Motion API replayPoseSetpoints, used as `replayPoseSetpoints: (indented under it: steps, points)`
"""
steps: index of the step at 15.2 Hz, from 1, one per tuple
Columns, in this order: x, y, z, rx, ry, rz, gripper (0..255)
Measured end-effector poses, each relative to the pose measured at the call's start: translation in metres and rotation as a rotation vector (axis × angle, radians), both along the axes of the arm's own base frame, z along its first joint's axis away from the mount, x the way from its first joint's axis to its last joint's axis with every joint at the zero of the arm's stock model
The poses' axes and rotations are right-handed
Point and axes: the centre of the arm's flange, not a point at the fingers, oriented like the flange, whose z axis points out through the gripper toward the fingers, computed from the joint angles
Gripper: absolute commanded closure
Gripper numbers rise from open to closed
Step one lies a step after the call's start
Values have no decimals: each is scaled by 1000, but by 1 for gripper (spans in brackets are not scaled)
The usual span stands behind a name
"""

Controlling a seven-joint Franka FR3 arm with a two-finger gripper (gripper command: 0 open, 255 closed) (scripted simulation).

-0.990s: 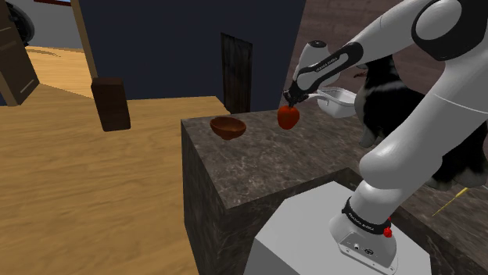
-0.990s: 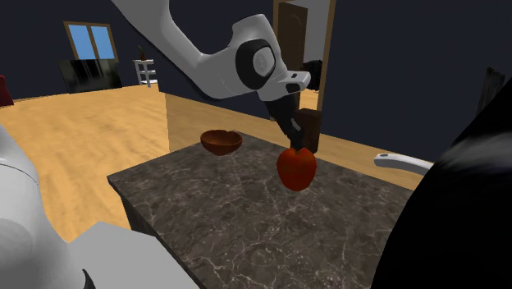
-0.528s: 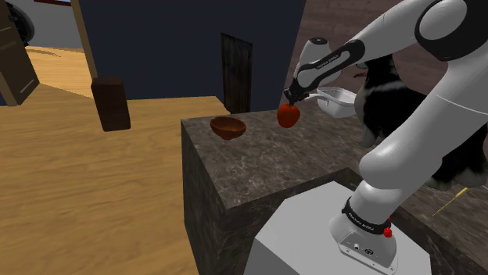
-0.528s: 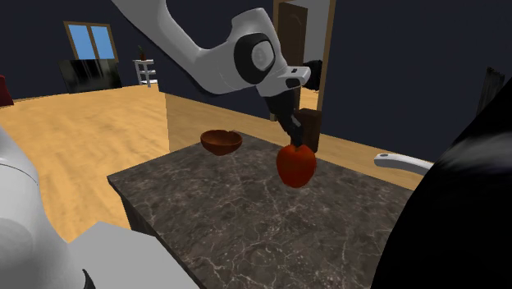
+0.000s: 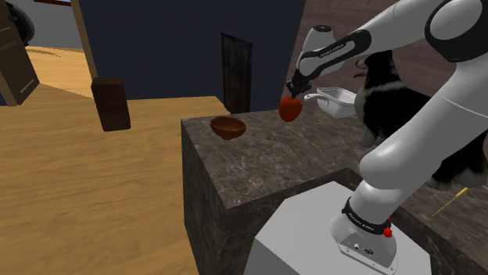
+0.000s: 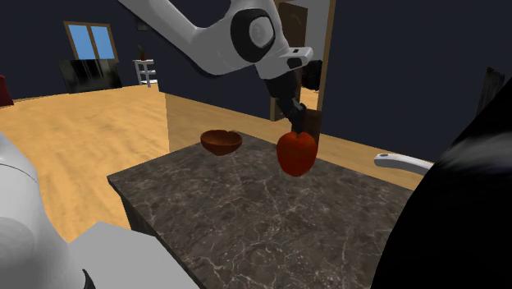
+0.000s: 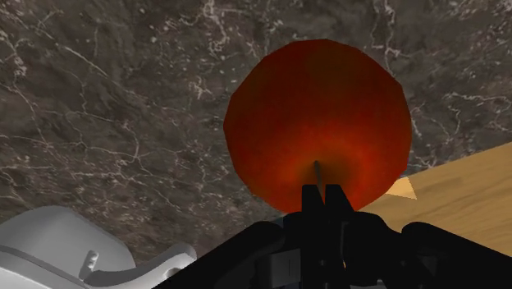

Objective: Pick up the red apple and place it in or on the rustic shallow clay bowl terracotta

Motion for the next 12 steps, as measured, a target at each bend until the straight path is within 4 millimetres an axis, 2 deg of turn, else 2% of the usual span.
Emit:
replayPoseSetpoints:
  steps: [12]
  points:
    - [0,0,64,0,0,0,255]
